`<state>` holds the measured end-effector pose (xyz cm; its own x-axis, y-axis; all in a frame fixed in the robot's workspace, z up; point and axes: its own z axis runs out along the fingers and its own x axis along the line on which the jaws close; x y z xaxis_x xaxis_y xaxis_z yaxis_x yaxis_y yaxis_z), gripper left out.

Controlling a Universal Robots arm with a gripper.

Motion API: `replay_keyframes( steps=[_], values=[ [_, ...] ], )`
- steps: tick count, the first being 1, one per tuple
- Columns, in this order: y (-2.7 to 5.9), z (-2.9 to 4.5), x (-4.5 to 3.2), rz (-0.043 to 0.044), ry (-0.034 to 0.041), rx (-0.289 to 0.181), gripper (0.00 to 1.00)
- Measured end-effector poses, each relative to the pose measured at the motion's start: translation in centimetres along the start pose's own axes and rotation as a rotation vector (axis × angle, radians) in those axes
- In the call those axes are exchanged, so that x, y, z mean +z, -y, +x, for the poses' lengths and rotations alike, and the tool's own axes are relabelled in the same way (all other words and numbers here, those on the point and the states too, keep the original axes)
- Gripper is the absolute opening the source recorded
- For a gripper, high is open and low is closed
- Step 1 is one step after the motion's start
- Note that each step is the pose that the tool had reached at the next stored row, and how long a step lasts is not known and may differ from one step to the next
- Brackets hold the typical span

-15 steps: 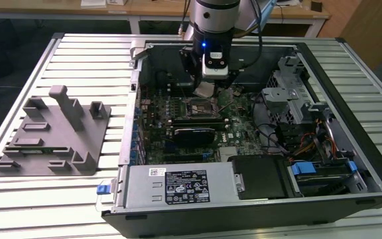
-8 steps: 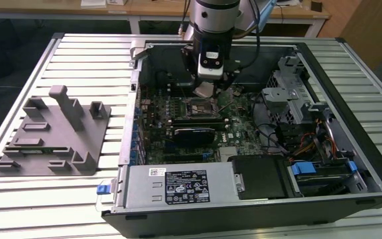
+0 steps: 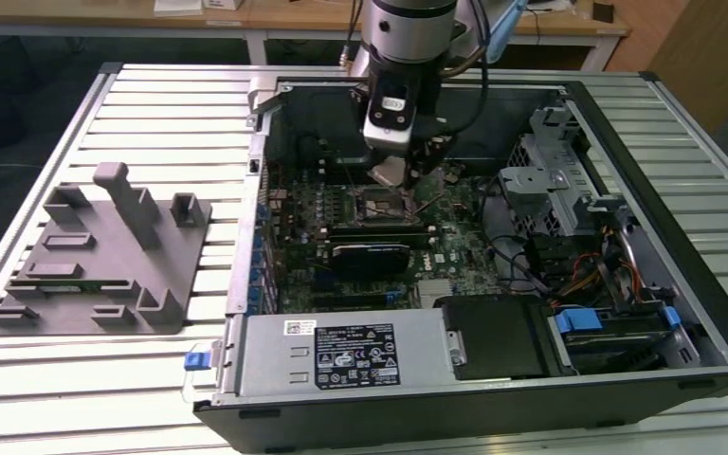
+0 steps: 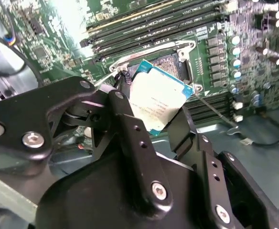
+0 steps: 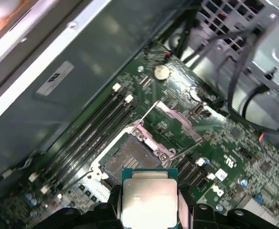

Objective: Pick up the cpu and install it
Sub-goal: 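Place the cpu into insertion slot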

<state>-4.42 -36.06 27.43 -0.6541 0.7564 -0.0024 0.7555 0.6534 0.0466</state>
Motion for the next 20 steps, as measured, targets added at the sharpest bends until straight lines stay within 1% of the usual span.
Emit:
replay_keyframes(
  steps=[20],
  values=[
    [0.01,0.00,0.20,0.0009,0.0169,0.362,0.55]
  ],
)
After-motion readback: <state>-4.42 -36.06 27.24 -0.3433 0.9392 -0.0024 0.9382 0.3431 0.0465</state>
